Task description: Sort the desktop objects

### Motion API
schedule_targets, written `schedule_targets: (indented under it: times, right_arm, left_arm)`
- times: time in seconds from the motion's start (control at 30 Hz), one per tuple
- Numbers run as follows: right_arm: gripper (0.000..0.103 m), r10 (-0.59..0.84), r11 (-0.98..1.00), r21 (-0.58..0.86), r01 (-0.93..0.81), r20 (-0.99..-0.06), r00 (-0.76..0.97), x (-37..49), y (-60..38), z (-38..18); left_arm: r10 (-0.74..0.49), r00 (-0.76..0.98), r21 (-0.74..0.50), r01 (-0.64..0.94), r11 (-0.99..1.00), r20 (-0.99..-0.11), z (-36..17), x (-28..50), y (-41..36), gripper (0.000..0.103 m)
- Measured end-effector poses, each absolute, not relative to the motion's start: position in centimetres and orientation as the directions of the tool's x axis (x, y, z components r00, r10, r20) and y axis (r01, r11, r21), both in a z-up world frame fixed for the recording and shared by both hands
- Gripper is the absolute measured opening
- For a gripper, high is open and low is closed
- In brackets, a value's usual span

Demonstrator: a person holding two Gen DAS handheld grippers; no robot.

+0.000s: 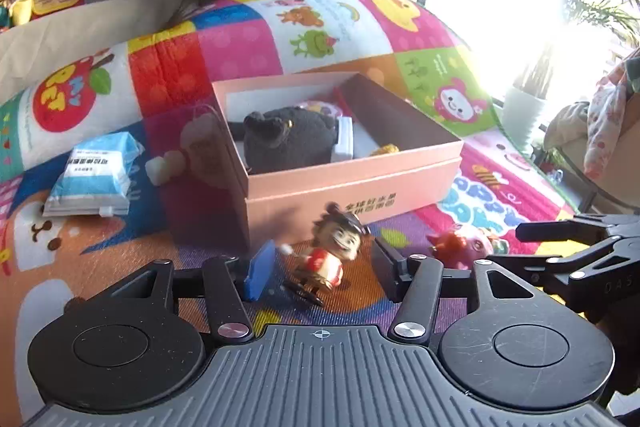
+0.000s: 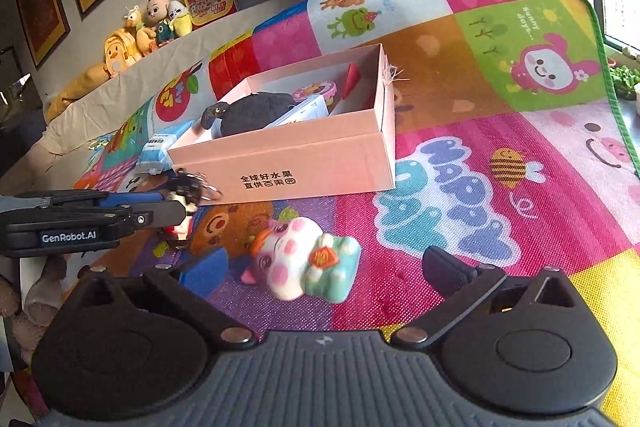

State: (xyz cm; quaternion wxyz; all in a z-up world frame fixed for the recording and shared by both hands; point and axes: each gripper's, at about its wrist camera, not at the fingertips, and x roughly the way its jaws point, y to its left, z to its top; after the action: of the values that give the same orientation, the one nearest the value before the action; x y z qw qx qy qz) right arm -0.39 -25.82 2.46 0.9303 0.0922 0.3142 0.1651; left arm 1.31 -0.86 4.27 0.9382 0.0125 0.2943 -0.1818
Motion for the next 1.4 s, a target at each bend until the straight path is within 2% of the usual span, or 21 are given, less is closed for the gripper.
schedule_targets:
  times: [0.13, 0.27, 0.37, 0.43, 0.67, 0.83, 1.07, 1.13, 1.2, 1.4]
  right_arm:
    - [0.103, 0.359, 0.931, 0.272, -0.245, -0.554, 0.751, -0.4, -25.8, 2.4]
    - [0.103, 0.357, 0.932, 0.272, -0.241, -0.56, 0.747, -0.4, -25.8, 2.4]
    - [0.103, 0.351, 0.934, 0.267, -0.236, -0.566, 0.746, -0.3, -25.7, 2.3]
    - [0.103, 0.344, 0.937, 0.262, -0.231, -0.569, 0.747, -0.3, -25.6, 2.3]
    - [0.103, 0.329, 0.943, 0.252, -0.22, -0.585, 0.741, 0.0, -25.4, 2.2]
    - [0.103, 0.324, 0.944, 0.251, -0.213, -0.599, 0.732, 0.2, -25.3, 2.0]
    - [0.103, 0.312, 0.949, 0.238, -0.206, -0.608, 0.731, 0.3, -25.1, 2.0]
    - [0.103, 0.31, 0.949, 0.237, -0.206, -0.609, 0.73, 0.3, -25.1, 2.0]
    - [0.103, 0.31, 0.95, 0.236, -0.206, -0.61, 0.729, 0.3, -25.1, 2.0]
    - [0.103, 0.314, 0.948, 0.243, -0.205, -0.607, 0.73, 0.3, -25.2, 2.0]
  left_arm:
    - [-0.242, 0.822, -0.063, 0.246, 0.967, -0.515, 5.7, 2.1, 1.4, 0.059]
    - [-0.123, 0.84, -0.053, 0.112, 0.992, -0.529, 5.9, 5.6, 4.6, 0.051]
    - [-0.158, 0.813, -0.154, 0.086, 0.984, -0.56, 4.8, 8.9, 6.5, 0.05]
    - [-0.178, 0.802, -0.177, 0.092, 0.98, -0.571, 3.8, 10.6, 7.0, 0.05]
    - [-0.034, 0.797, -0.057, -0.001, 0.998, -0.603, 2.0, 14.0, 9.4, 0.049]
    - [-0.122, 0.801, -0.059, 0.108, 0.992, -0.587, 1.5, 14.0, 8.1, 0.053]
    - [-0.175, 0.798, -0.122, 0.127, 0.984, -0.577, 1.3, 16.9, 7.6, 0.053]
    - [-0.152, 0.795, -0.084, 0.127, 0.988, -0.587, 1.2, 17.3, 7.1, 0.05]
    - [-0.13, 0.787, -0.06, 0.118, 0.991, -0.603, 1.0, 17.2, 6.9, 0.04]
    - [-0.115, 0.796, -0.04, 0.114, 0.993, -0.595, 2.3, 12.3, 7.6, 0.04]
